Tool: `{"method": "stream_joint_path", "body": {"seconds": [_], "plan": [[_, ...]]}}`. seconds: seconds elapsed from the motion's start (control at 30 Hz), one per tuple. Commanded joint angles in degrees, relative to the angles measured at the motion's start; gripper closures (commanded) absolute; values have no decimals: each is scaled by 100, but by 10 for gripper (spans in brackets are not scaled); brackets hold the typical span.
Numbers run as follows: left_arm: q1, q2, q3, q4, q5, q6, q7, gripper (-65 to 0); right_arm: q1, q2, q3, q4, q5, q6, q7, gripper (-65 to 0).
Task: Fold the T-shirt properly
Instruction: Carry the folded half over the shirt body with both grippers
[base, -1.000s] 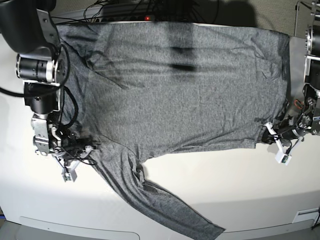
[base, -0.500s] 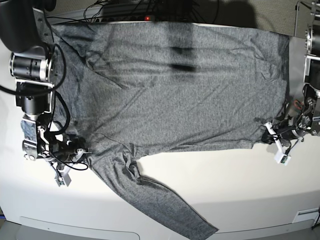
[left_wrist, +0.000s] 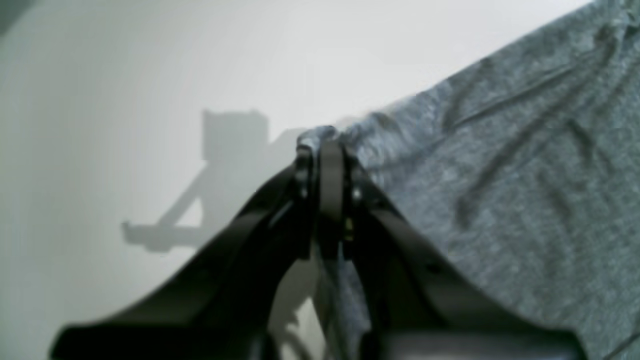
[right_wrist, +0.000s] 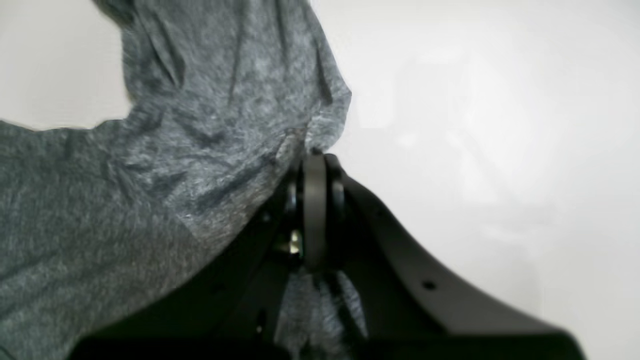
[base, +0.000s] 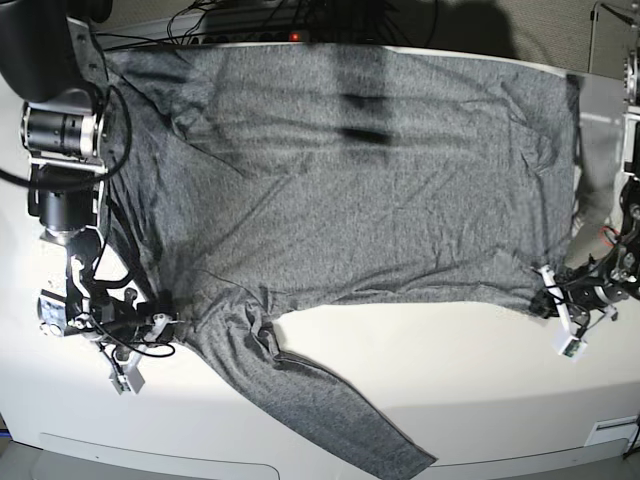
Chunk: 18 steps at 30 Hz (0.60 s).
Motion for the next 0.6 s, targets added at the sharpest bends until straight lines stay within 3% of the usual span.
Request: {"method": "stream_joint_path", "body": {"seconds": [0.0, 0.13, 0.4, 0.57], "plan": [[-173, -146, -37, 125, -232, 17, -2, 0, 90, 81, 20, 214, 55, 56, 52, 0], [-170, -306, -37, 155, -892, 15, 433, 0, -433, 85, 22, 863, 190, 56, -42, 0], [-129, -540, -39, 345, -1399, 17, 732, 0, -1456, 94, 533, 2243, 352, 56, -256, 0], [278, -835, -39, 1246, -1473, 28, 870, 0, -1961, 98, 1121, 2780, 649, 56, -365, 0]]}}
